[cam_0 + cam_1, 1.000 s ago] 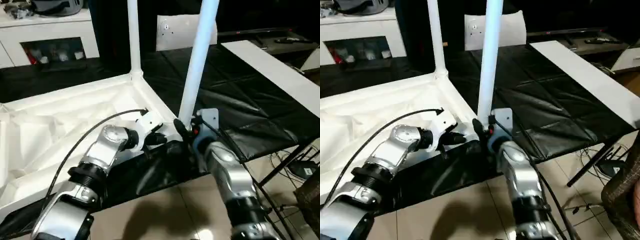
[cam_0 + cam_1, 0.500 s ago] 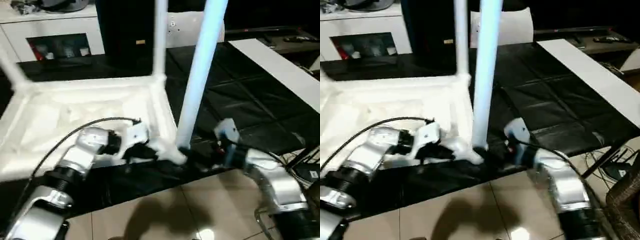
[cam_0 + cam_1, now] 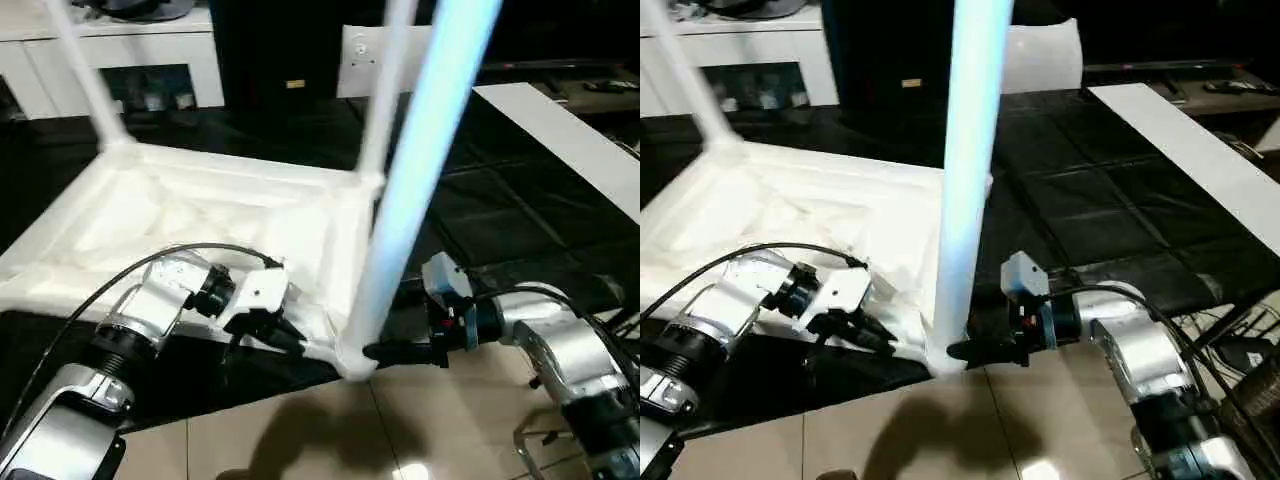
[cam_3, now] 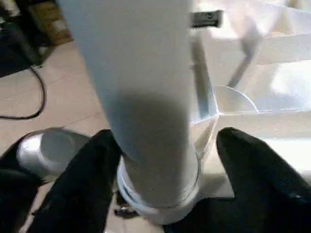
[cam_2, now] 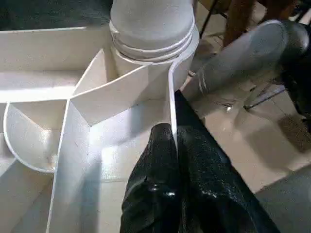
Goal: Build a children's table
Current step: Rotate leg to tighten
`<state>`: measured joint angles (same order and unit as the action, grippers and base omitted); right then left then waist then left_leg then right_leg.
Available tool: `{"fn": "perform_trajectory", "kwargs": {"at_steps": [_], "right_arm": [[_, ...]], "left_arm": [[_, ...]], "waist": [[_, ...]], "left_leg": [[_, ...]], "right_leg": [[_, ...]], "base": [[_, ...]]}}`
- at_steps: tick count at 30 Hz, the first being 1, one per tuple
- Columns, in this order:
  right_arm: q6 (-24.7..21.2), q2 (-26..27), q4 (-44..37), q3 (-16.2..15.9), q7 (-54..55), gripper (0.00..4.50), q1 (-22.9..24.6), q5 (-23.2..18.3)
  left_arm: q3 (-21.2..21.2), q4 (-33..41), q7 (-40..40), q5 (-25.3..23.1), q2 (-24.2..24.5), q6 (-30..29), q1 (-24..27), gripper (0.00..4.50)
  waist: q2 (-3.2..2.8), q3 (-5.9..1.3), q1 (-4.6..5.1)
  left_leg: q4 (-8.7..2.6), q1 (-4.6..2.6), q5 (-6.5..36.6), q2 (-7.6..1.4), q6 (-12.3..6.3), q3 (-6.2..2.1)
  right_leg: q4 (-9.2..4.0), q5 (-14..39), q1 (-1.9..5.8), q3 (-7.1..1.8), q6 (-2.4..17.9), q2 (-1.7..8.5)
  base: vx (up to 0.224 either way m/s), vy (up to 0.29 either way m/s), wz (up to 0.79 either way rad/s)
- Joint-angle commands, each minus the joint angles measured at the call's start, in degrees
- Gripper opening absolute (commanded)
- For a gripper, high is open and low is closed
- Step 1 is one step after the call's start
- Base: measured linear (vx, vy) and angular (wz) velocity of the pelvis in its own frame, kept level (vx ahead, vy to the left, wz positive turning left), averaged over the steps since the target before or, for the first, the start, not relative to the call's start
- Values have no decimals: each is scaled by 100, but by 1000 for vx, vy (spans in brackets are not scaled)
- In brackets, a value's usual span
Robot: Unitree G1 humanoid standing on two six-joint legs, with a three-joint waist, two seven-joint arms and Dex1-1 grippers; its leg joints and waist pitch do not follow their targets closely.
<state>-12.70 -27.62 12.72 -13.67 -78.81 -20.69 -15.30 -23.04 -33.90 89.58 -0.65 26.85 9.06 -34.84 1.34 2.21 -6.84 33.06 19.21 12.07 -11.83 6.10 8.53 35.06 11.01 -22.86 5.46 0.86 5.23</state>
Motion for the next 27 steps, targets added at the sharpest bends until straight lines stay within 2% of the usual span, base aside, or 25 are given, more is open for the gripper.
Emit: {"fn": "perform_trajectory", "kwargs": {"at_steps": [1, 9, 11, 19, 22, 23, 24, 25, 27], "right_arm": [[139, 11, 170, -89, -197, 301, -151, 2], [127, 162, 318, -309, -503, 242, -291, -25], [106, 164, 394, -376, -634, 213, -330, -48], [-131, 165, 231, -363, -626, 203, -189, -176], [-305, 270, 83, -264, -332, 201, -59, -228], [-371, 448, -26, -202, 246, 201, 60, -69], [-398, 538, -61, -193, 534, 201, 110, 37], [-523, 721, -102, -179, 1078, 201, 195, 226], [-748, 1229, -70, -46, 2048, 200, 324, 368]], "left_arm": [[-460, 152, 292, -88, -85, 142, -60, 0], [-581, 111, 292, -90, -154, 230, -136, 0], [-642, 93, 292, -69, -132, 254, -159, 0], [-480, -41, 285, -109, -136, 190, -147, 0], [-364, -13, 221, -19, -163, -29, -84, 0], [-279, 59, 61, 108, -186, -272, -13, 0], [-246, 91, -47, 132, -202, -368, 16, 0], [-173, 125, -309, 135, -255, -524, 63, 0], [10, 120, -1021, 76, -469, -904, 129, 0]], "waist": [[25, -317, 37], [46, -327, 0], [47, -329, -5], [38, -334, -39], [33, -335, -63], [32, -324, -63], [3, -308, -56], [8, -310, -39], [18, -270, 26]], "left_leg": [[-336, 50, 477, -155, -422, 98], [-328, 52, 439, -153, -381, 103], [-327, 57, 427, -149, -364, 103], [-324, 48, 435, -146, -330, 107], [-326, 44, 406, -149, -311, 106], [-336, 53, 410, -143, -255, 108], [-355, 61, 523, -137, -192, 98], [-362, 50, 594, -141, -144, 101], [-402, 42, 937, -110, 33, 90]], "right_leg": [[-326, 584, 346, -315, 1353, 311], [-312, 577, 345, -314, 1324, 309], [-307, 560, 351, -315, 1317, 306], [-310, 554, 353, -314, 1282, 299], [-309, 518, 356, -320, 1267, 302], [-315, 578, 358, -321, 1225, 302], [-342, 785, 357, -320, 1152, 308], [-353, 884, 350, -323, 1107, 305], [-445, 1666, 332, -315, 851, 312]], "base": [[0, 0, 0], [0, 0, 0], [0, 0, 0], [0, 0, 0], [0, 0, 0], [0, 0, 0], [0, 0, 0], [0, 0, 0], [0, 0, 0]]}}
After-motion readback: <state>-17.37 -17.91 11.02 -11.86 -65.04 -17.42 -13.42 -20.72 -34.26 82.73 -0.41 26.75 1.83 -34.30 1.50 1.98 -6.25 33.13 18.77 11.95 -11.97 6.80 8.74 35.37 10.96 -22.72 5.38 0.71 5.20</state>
